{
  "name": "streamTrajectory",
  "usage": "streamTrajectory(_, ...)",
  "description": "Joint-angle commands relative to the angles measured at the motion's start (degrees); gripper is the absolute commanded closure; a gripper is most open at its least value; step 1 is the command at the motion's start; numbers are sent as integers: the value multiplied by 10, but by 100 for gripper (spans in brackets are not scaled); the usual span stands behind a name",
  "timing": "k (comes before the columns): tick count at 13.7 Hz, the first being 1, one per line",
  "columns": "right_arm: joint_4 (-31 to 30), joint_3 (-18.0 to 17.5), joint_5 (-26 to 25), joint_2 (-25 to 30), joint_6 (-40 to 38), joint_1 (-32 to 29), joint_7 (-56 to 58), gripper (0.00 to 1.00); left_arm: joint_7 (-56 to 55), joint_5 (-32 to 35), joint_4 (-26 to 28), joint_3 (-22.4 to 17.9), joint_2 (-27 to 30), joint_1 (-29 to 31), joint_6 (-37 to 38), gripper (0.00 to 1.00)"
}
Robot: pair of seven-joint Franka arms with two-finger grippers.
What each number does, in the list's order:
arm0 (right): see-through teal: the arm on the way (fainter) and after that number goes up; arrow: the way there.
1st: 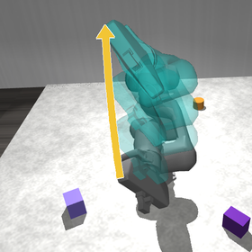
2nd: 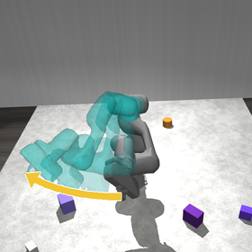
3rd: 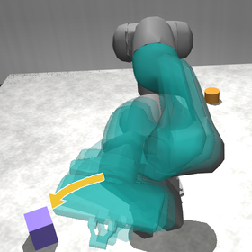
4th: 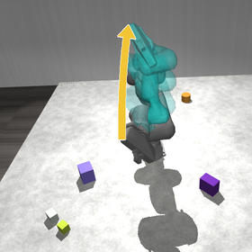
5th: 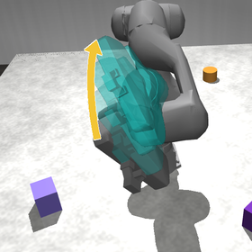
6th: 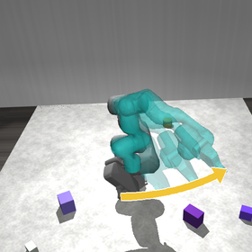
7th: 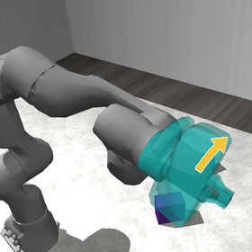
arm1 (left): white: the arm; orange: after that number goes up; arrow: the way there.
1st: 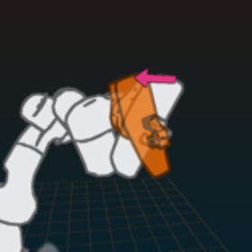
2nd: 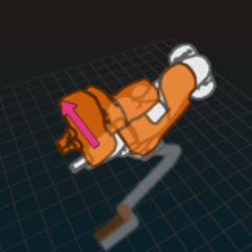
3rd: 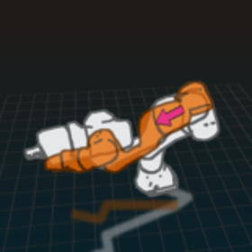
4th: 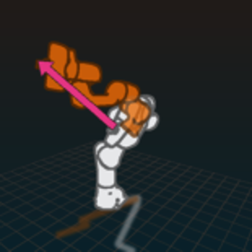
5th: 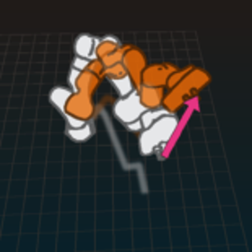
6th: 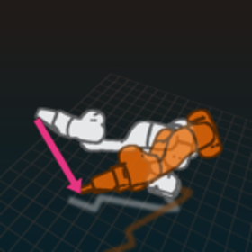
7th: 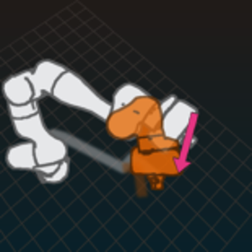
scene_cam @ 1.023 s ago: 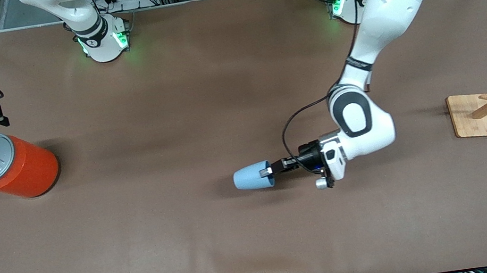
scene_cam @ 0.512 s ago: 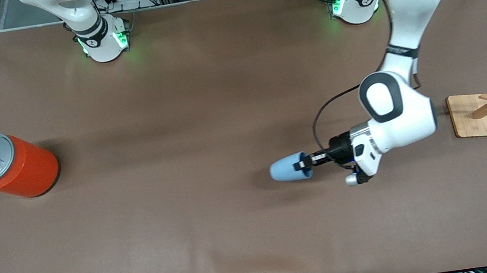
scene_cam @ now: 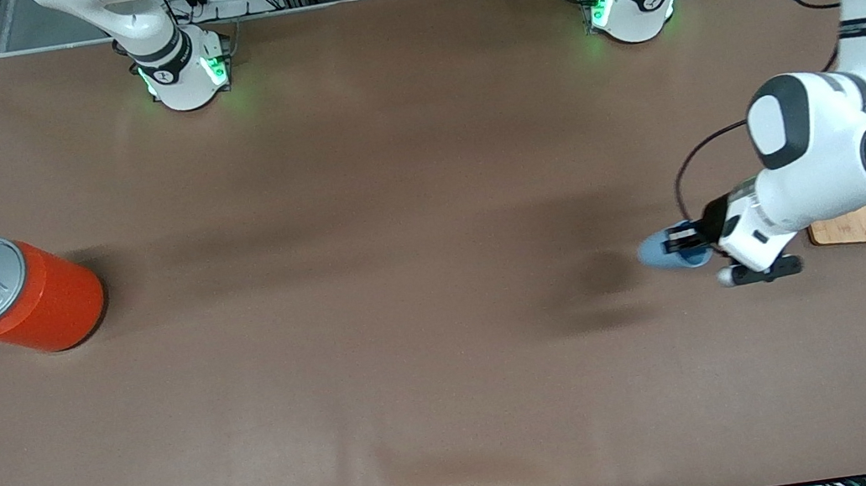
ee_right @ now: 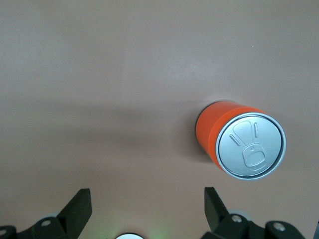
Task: Flip cup
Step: 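Carry the blue cup with the left gripper toward the wooden stand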
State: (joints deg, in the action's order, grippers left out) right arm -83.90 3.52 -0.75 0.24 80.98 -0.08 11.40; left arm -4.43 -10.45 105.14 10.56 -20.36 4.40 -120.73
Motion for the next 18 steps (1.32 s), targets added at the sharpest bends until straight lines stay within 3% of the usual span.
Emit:
streamTrajectory(1, -12, -3, 23, 11, 10, -16, -28, 0, -6, 41, 54, 6, 20, 22, -40, 100)
streamTrajectory(7, -8, -3, 30, 11, 2, -30, -46, 0, -22, 56, 129, 5, 44, 18, -124, 100)
streamTrajectory(10, -9, -7, 25, 11, -9, -26, -127, 0, -46, 108, 129, 9, 34, 13, -142, 100)
streamTrajectory(14, -8, -11, 25, 11, -19, -19, -141, 0, -59, 113, 122, 12, 14, 13, -143, 100)
streamTrajectory(15, -8, -11, 25, 11, -20, -19, -141, 0, -60, 112, 120, 12, 11, 11, -143, 76)
streamTrajectory(16, -8, -10, 24, 11, -19, -19, -140, 0, -66, 111, 116, 12, 8, 11, -143, 18)
streamTrajectory(17, -8, -10, 23, 11, -19, -19, -140, 0, -55, 113, 113, 13, 9, 13, -138, 0)
streamTrajectory(18, -8, -10, 21, 11, -19, -19, -140, 0, -62, 112, 108, 13, 9, 11, -137, 0)
